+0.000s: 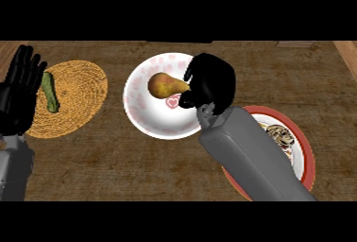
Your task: Pick the pear from the plate and place it in the bowl
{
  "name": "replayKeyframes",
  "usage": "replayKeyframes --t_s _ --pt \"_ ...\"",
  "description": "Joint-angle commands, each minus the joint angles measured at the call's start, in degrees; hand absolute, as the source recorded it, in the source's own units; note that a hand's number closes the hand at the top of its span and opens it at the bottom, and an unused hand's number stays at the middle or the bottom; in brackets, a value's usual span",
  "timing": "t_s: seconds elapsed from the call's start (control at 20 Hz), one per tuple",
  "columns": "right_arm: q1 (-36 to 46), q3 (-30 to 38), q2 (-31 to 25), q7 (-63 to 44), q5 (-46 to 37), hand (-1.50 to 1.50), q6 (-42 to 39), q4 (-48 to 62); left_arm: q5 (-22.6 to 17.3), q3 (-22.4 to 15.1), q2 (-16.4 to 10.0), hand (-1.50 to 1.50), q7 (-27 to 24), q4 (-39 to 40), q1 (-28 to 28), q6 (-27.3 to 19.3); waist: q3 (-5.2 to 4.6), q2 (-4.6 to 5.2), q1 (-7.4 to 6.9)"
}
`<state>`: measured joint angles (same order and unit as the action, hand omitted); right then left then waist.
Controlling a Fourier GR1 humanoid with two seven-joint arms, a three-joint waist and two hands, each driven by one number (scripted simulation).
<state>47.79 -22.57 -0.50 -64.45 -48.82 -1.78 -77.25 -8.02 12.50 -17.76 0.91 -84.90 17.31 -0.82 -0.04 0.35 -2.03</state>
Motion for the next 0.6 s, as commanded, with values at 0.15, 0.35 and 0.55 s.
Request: replayKeyframes --t_s 0.15,0.35,0.55 --pt "-2.36 1.10 0.48 -2.19 5.89 -1.50 20.11 7.95 -0.69 0.67 -0.75 0.00 -2.68 0.77 -1.55 2.30 0.03 0.19 -0.62" --pt "-1.38 3.30 0.48 6.42 8.71 -1.50 30.85 10.90 1.83 -1.59 1.82 0.00 -1.56 1.44 0.82 -1.11 0.09 0.36 -0.16" --pt "-2.85 -0.68 0.49 6.79 2.50 -1.50 43.86 10.49 1.07 -0.88 1.25 0.00 -2.42 0.26 -2.25 0.28 0.04 -0.08 0.09"
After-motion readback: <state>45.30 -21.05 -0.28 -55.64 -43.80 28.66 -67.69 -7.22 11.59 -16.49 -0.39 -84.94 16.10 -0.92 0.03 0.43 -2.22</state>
